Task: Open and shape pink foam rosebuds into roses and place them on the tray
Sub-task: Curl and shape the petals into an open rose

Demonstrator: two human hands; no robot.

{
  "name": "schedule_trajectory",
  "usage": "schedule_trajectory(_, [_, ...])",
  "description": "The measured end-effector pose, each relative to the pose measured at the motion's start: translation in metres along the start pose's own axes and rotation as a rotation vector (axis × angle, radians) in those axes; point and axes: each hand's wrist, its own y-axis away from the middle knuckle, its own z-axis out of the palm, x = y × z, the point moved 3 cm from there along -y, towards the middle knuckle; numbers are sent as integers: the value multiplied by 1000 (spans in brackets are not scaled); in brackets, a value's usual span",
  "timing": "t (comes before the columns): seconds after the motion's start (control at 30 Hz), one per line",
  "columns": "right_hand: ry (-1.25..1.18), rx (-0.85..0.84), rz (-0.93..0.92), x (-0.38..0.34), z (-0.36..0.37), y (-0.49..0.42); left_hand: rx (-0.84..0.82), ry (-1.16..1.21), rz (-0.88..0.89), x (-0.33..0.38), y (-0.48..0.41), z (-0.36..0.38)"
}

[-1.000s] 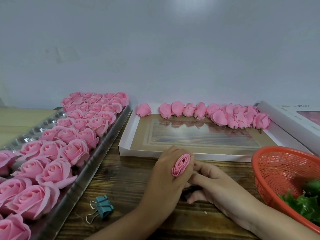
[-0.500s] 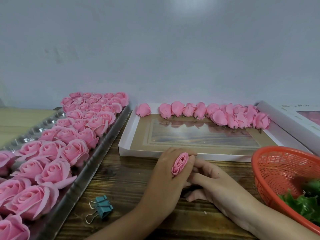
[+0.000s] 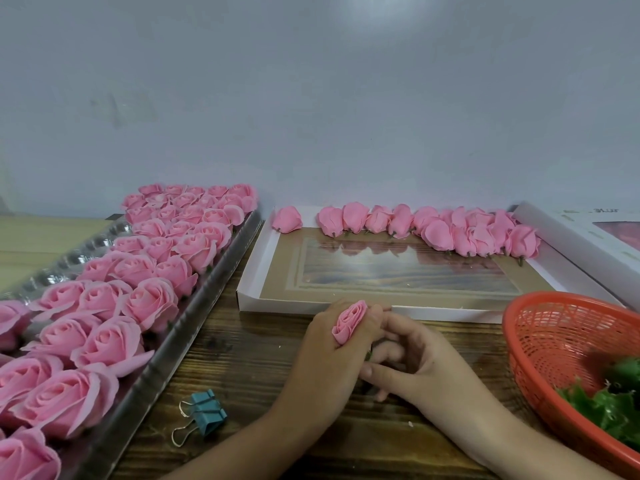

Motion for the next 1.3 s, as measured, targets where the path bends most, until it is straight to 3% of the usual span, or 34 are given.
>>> schedule_trajectory(0.27, [237, 74, -144, -4, -3, 0, -57, 79, -16, -3, 0, 2])
schedule_trajectory(0.47, [307, 31, -182, -6, -3, 2, -57, 141, -58, -5, 0, 3])
schedule_trajectory(0.87, [145, 98, -149, -1, -4, 0, -34, 273, -50, -6, -2, 0])
schedule_trajectory(1.03, [69, 119, -167, 0, -7, 0, -47, 170, -60, -8, -1, 2])
schedule_trajectory(1.3, [408, 176, -215, -5, -9, 2, -37, -8, -70, -13, -2, 3])
